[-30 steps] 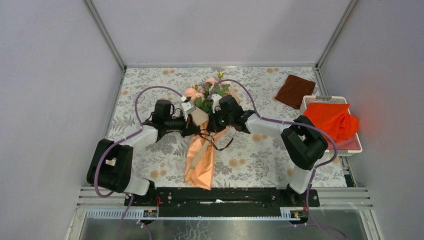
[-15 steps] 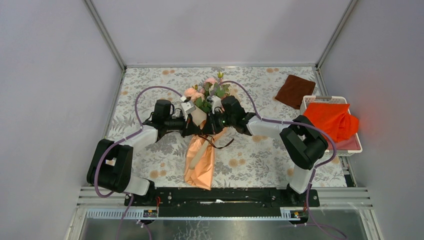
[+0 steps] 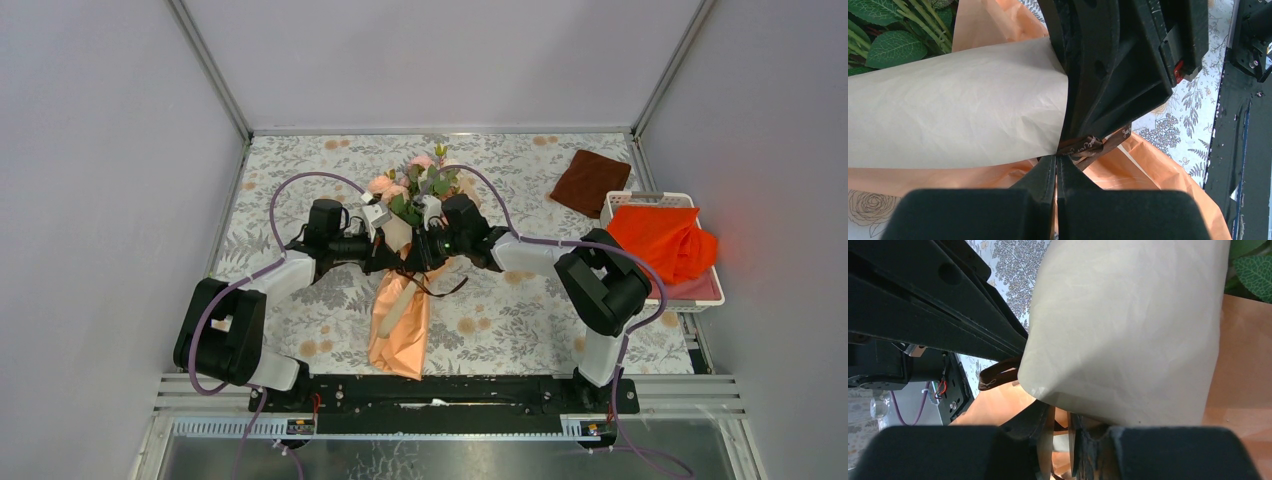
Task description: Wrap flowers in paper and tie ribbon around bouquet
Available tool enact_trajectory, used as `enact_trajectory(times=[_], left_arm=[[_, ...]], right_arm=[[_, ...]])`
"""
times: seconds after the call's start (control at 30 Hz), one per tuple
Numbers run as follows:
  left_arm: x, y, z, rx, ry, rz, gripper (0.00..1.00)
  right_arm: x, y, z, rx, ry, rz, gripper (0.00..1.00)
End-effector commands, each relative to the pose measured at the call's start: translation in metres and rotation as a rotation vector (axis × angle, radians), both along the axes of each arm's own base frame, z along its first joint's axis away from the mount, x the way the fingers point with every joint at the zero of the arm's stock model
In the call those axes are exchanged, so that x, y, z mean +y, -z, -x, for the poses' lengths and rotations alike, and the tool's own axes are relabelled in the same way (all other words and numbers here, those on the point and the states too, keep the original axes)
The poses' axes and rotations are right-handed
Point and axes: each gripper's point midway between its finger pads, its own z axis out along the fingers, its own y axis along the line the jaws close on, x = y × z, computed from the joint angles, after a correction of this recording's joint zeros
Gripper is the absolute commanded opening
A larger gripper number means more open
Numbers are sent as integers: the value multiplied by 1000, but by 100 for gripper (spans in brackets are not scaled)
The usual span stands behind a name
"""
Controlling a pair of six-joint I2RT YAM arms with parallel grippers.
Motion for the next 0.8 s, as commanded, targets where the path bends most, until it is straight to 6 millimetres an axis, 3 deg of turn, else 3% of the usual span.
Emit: enact_trajectory(times=[0.0,0.2,0.4,0.6,0.77], left_arm=[[-2,-12,-8,-54,1,19,0],[-2,-12,-8,-55,0,19,0],[-2,-13,-8,-54,0,19,0],[-2,-12,-8,-52,-1,19,0],[-2,-12,-8,-50,-2,18,0]], right_arm=[[9,-18,0,-27,-41,-77,22],[12,-28,3,-34,-52,-124,20],[11,-17,6,6,-48,-118,20],[12,-27,7,-7,-55,-143,22],[12,-19,12,20,-51,-147,26]])
